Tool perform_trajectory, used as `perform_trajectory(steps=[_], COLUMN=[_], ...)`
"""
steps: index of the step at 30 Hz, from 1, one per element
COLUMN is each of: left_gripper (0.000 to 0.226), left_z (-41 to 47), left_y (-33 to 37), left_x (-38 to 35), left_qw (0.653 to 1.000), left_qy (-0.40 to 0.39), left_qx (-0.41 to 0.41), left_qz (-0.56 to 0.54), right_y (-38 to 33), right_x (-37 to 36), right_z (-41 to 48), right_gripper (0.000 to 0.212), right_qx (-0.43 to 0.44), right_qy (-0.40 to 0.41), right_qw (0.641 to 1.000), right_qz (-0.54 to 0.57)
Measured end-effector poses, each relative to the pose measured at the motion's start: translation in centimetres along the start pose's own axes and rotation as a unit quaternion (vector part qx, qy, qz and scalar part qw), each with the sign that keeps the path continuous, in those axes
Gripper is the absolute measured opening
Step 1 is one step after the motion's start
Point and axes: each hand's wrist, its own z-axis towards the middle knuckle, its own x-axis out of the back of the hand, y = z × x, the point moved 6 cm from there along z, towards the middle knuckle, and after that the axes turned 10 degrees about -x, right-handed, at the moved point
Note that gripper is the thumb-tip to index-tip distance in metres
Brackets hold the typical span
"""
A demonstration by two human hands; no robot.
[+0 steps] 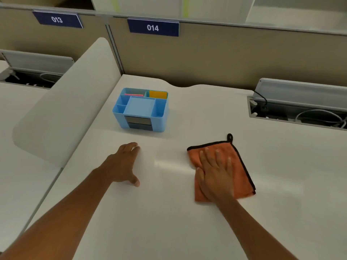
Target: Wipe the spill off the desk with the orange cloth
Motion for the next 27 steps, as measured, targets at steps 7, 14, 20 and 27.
perform_trajectory(steps=[7,14,20,27], left_gripper=[0.146,0.151,0.148,0.15], left_z=[0.0,0.2,0.3,0.0], left_y=[0.2,-0.4,0.1,0.2], left_x=[0.0,-0.5,-0.5,-0.4], left_qw=[1.0,0.999,1.0,0.999], left_qy=[0.0,0.003,-0.002,0.005], left_qx=[0.012,0.03,0.018,0.018], left_qz=[-0.007,-0.015,-0.022,-0.029], right_y=[-8.0,-11.1,-2.7,11.9], right_x=[-0.9,-2.5,-1.2,1.7], right_z=[2.4,-5.6,-5.1,-0.4], right_gripper=[0.062,0.064,0.066,0.07], right_qx=[0.059,0.197,0.145,-0.052], right_qy=[-0.03,-0.058,-0.024,0.009], right_qw=[0.997,0.978,0.989,0.999], right_qz=[0.027,0.028,0.031,0.003])
